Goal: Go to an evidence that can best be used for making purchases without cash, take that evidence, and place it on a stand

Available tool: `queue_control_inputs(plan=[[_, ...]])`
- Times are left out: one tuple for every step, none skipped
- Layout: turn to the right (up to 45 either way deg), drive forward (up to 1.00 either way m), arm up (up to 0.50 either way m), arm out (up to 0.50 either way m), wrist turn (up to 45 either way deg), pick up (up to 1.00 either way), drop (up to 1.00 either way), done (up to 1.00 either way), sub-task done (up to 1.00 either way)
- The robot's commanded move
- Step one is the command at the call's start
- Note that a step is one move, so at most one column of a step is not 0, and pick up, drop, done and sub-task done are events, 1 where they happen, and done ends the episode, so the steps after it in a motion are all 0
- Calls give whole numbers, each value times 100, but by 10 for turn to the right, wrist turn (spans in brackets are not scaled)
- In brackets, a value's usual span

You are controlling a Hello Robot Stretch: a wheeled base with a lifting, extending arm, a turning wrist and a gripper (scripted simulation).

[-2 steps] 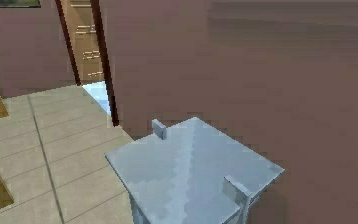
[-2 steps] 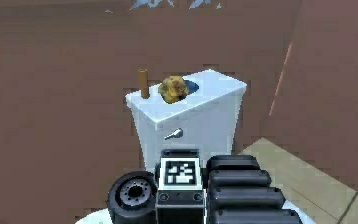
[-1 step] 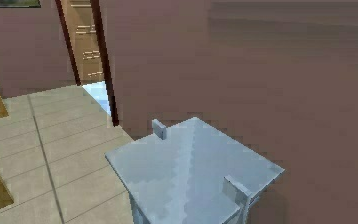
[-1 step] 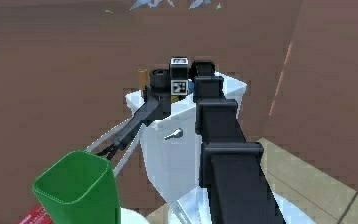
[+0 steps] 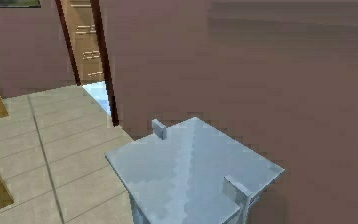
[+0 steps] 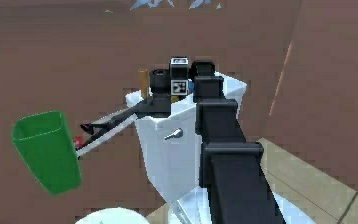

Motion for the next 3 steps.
queue_control_inputs(plan=[[0,0,-38,0,0,0,0,0,0],[0,0,-32,0,0,0,0,0,0],[0,0,0,0,0,0,100,0,0]])
